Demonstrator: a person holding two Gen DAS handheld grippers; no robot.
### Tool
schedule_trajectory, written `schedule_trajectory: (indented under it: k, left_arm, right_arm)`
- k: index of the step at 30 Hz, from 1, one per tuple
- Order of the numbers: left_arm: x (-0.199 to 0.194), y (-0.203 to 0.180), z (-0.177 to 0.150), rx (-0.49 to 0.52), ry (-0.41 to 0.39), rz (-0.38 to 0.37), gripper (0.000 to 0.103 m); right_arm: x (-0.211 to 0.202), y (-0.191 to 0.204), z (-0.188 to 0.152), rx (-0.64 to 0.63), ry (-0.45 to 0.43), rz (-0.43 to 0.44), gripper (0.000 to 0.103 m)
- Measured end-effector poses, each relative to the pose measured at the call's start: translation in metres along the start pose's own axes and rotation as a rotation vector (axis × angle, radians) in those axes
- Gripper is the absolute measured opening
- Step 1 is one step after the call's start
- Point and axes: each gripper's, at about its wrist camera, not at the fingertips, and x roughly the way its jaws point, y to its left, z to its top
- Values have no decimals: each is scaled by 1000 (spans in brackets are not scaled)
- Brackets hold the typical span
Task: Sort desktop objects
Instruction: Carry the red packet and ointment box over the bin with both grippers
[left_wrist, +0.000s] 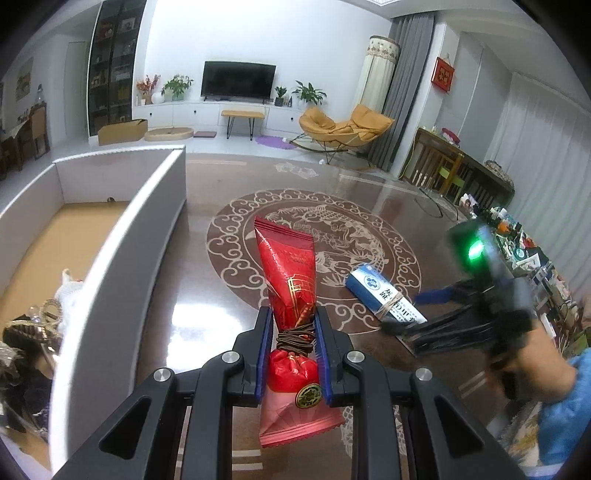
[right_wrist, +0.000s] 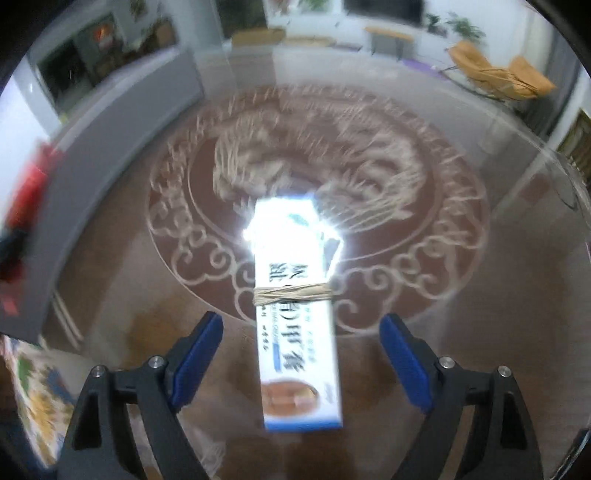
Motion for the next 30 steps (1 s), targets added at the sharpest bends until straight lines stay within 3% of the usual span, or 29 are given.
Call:
schedule_trajectory:
  k: [1, 2, 8, 11, 16, 23, 27, 30]
  left_arm:
    - [-7, 2, 1, 2, -9, 3, 21]
    - [-12, 5, 1, 2, -16, 6, 22]
    - [-48, 30, 10, -23, -58, 15, 21]
    - [-66, 50, 16, -38, -76, 31, 22]
    - [-95, 103, 25, -80, -95, 110, 21]
    - [-112, 174, 27, -152, -69, 224, 21]
    - [-112, 206, 23, -180, -39, 269, 21]
    - [-105, 225, 18, -204, 0, 293, 21]
  right_arm:
    - [5, 4, -1, -19, 7, -11, 67]
    - [3, 9, -3, -54, -12, -44, 41]
    - [-24, -5, -8, 60, -51, 120, 41]
    - [-50, -5, 3, 103, -112, 195, 41]
    - [-92, 28, 38, 74, -186, 284, 41]
    - [-124, 121, 101, -31, -233, 443, 41]
    - [-124, 191, 129, -103, -227, 538, 41]
    - [-111, 245, 147, -170, -209, 551, 41]
